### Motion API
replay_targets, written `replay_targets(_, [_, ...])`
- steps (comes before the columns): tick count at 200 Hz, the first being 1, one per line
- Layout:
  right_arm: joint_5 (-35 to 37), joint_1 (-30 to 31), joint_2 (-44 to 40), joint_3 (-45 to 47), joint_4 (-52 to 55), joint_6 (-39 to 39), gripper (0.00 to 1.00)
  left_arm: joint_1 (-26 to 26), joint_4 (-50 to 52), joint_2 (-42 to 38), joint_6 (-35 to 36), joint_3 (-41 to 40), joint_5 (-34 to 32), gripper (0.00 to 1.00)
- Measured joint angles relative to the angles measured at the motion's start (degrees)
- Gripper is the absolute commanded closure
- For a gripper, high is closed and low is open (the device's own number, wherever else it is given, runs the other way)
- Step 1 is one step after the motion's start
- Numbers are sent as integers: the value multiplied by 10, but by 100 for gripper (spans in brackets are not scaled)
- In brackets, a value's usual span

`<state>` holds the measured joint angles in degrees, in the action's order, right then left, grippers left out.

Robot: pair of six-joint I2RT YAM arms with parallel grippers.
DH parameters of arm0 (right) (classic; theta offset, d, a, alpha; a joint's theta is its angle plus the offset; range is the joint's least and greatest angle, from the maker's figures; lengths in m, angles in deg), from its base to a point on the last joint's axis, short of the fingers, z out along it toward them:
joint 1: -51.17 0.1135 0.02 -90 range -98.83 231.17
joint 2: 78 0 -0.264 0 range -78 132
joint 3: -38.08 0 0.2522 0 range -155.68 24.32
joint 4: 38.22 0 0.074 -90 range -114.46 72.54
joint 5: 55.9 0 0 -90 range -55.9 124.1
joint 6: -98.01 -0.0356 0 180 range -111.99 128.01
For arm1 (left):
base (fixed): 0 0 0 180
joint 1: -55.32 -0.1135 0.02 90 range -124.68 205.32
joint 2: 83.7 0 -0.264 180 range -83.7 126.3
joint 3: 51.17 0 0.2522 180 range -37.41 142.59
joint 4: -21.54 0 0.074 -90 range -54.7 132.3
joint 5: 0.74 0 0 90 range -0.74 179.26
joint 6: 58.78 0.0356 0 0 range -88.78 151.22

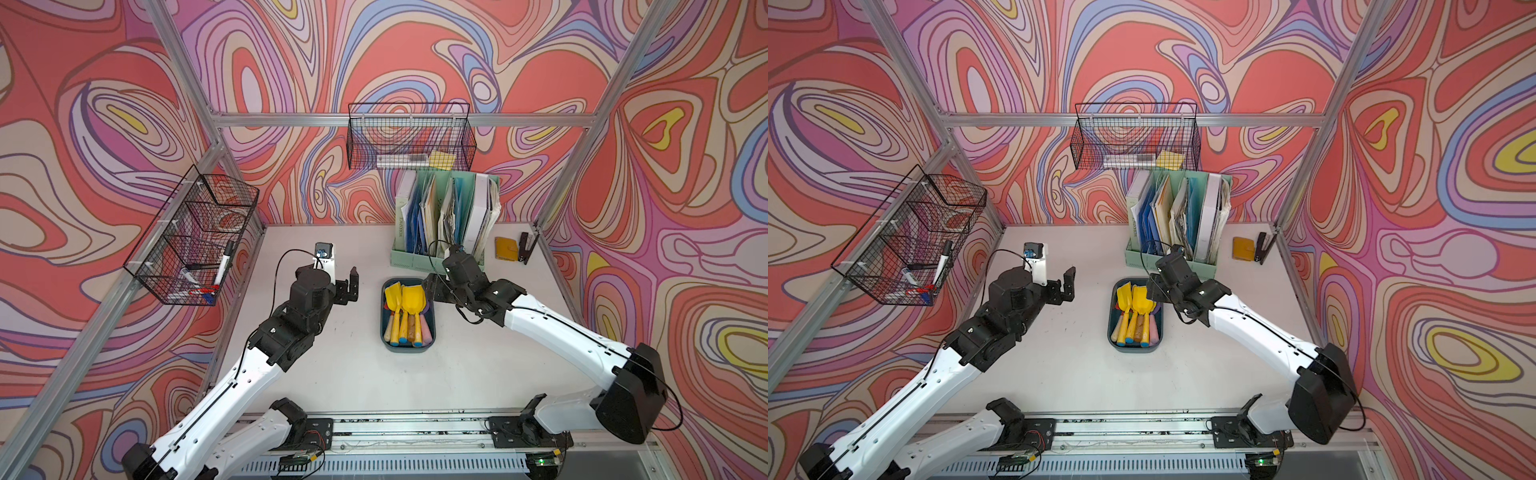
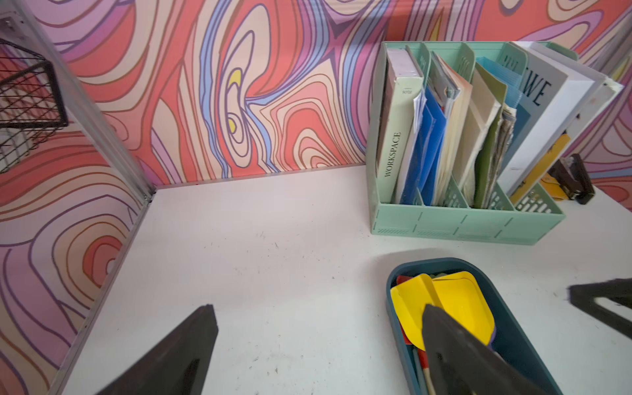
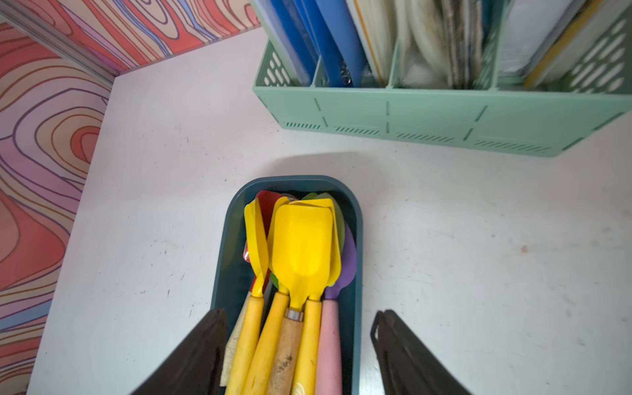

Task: Put the shovel into the storage box
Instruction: Reset both arms

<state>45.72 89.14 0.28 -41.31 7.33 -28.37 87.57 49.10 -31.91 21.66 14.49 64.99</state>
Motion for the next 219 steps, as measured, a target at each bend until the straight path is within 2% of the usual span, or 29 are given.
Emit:
replay_targets(44, [49, -37, -47, 45, 31, 29, 28, 0, -56, 7, 17, -28, -97, 1])
replay_targets(69, [72, -76, -85, 86, 39, 50, 28, -1, -104, 48, 50, -51, -156, 1])
replay_targets(89, [86, -110, -134, 122, 35, 71, 28, -9, -141, 82, 75, -92, -179, 1])
replay_targets(125, [96, -169, -208, 181, 1, 105, 27, -59, -209, 62, 70, -213, -165, 1])
replay_targets(148, [96, -196, -212, 205, -25, 127, 27, -105, -268, 7, 38, -295, -156, 3])
replay_targets(169, [96, -220, -210, 223, -52, 152, 28, -121, -332, -6, 38, -343, -161, 5])
replay_targets(194, [96, -254, -213, 258, -128, 198, 28, -124, -400, 43, 52, -367, -166, 5])
replay_targets(219, [93, -272, -237, 346, -253, 256, 28, -130, -493, 115, 55, -394, -147, 4])
